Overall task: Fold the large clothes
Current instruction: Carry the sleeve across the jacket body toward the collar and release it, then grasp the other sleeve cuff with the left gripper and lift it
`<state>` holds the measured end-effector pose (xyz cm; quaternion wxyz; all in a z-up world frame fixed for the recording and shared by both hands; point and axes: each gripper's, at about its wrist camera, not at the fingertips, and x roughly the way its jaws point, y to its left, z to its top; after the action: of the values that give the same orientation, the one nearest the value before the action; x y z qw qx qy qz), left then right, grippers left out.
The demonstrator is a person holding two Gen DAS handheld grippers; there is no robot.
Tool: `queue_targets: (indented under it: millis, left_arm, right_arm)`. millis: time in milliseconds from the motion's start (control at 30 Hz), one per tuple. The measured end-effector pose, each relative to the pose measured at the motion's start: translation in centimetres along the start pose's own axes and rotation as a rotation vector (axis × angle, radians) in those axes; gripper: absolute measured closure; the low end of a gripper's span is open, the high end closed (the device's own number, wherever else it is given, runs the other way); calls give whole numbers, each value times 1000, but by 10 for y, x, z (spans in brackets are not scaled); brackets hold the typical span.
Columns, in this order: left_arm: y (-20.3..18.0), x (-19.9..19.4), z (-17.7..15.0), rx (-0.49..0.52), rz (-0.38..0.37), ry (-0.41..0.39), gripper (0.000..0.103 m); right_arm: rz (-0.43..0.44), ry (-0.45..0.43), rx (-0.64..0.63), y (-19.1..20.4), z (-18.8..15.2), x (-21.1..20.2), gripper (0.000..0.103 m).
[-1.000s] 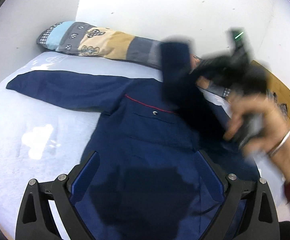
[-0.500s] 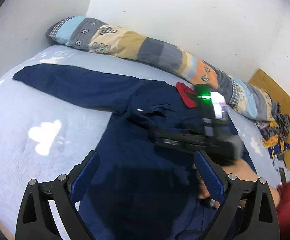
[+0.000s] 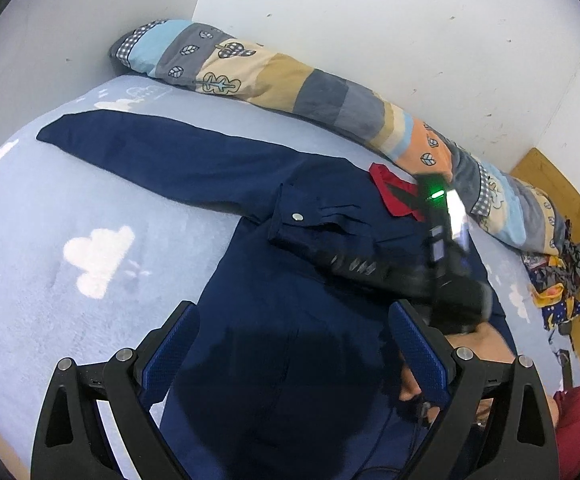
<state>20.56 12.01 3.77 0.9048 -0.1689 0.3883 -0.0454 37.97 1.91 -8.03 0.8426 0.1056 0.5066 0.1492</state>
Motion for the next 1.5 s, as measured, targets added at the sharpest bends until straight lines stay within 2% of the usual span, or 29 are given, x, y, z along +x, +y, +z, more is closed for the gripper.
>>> queue_targets:
  millis: [100, 233, 367, 433, 467, 500, 533, 667, 767, 867, 1033, 1133, 1300, 1400, 1500]
  left_arm:
    - [1, 1, 2, 4, 0, -1, 7]
    - [1, 4, 2, 5, -1, 5, 7]
    - [-2, 7, 2, 16, 4, 6, 7]
    - [-3, 8, 1, 24, 10, 6, 7]
    - [-4, 8, 1, 27, 14, 6, 7]
    - [-5, 9, 0, 30, 16, 7, 7]
    - [-5, 9, 0, 30, 16, 7, 7]
    - [-10, 14, -2, 33, 22, 13, 7]
    - [-17, 19, -4, 46, 32, 20, 7]
    - [-23, 26, -6, 71, 56, 25, 7]
    - [-27, 38, -6, 75, 86, 47, 7]
    - [-24, 45, 1, 71, 111, 56, 7]
    - [13, 53, 28, -21, 120, 36, 7]
    - [62, 51, 50, -168, 31, 57, 7]
    - [135, 41, 74, -369, -38, 42, 7]
  right_arm:
    - [-70, -68, 35, -19, 9, -17, 51]
    - [-160, 36, 101, -51, 1, -2, 50]
    - [-135, 59, 79, -51, -12, -20, 51]
    - [-122, 37, 66, -46, -23, -42, 51]
    - [-112, 21, 48, -43, -29, -53, 49]
    - [-111, 11, 22, -42, -39, -66, 39]
    - [-133, 16, 1, -41, -49, -74, 33]
    - [-322, 84, -141, -35, -93, -88, 36]
    - [-448, 14, -258, -22, -124, -114, 34]
    - [-502, -77, -315, -6, -132, -135, 34]
    - [-515, -149, -357, -3, -130, -141, 34]
    - [-468, -112, -289, -19, -123, -134, 34]
    - [-398, -115, -198, -30, -110, -142, 34]
    - [-396, -152, -212, -27, -105, -150, 34]
    - [-385, -149, -203, -28, -104, -152, 34]
